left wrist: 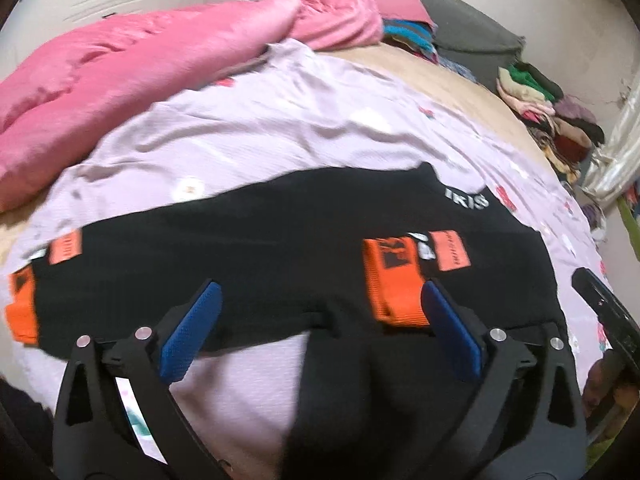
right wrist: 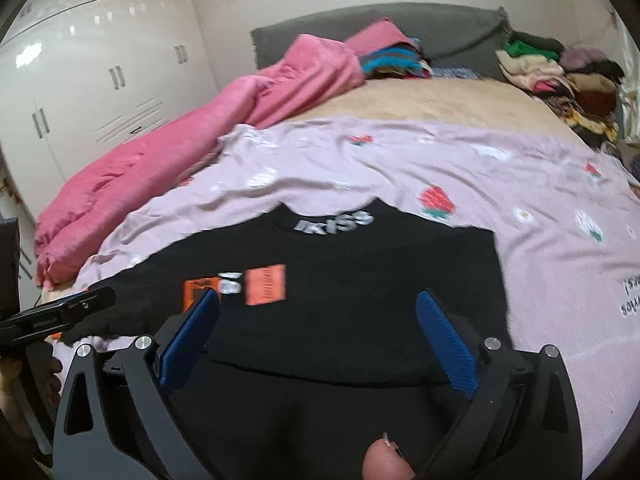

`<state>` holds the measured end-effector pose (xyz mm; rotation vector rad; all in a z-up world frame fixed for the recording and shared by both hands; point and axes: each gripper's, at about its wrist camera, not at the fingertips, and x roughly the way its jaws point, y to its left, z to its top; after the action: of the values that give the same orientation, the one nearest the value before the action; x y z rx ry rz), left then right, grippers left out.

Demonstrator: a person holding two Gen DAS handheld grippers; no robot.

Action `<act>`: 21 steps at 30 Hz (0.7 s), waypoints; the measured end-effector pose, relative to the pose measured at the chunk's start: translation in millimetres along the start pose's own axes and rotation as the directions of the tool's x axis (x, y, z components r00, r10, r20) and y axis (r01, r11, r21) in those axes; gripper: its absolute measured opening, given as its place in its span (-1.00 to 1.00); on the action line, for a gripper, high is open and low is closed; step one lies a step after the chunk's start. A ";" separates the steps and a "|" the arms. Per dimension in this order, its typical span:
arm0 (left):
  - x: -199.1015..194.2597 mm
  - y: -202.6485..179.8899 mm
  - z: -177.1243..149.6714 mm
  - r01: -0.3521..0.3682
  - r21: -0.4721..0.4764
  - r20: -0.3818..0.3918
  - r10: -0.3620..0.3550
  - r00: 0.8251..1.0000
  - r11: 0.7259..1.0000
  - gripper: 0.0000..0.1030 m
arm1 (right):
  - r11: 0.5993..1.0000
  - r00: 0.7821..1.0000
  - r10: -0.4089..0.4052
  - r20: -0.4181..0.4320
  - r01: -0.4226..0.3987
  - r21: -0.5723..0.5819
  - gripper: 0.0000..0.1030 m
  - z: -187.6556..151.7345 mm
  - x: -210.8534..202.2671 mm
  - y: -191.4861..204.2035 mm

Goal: Fold small clothes
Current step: 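Lay the sleeve across the sweater body with the left gripper and open, then grasp the other sleeve's orange cuff with the left gripper and lift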

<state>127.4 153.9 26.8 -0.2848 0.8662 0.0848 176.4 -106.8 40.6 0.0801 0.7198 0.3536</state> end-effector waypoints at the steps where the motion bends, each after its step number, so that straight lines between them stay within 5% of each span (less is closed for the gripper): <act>1: -3.2 6.7 -0.4 -0.008 -0.010 0.003 0.008 1.000 1.000 0.81 | 1.000 1.000 0.007 0.002 -0.007 -0.011 0.91 0.9 -0.2 6.5; 21: -36.8 125.2 -39.0 -0.130 -0.206 0.001 0.133 0.991 0.970 0.81 | 0.962 0.982 0.173 -0.077 -0.185 -0.201 0.91 -10.8 24.6 136.6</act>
<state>51.2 264.5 4.3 -0.4193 0.8627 0.3011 147.0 29.2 43.2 -0.0642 0.7322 0.6049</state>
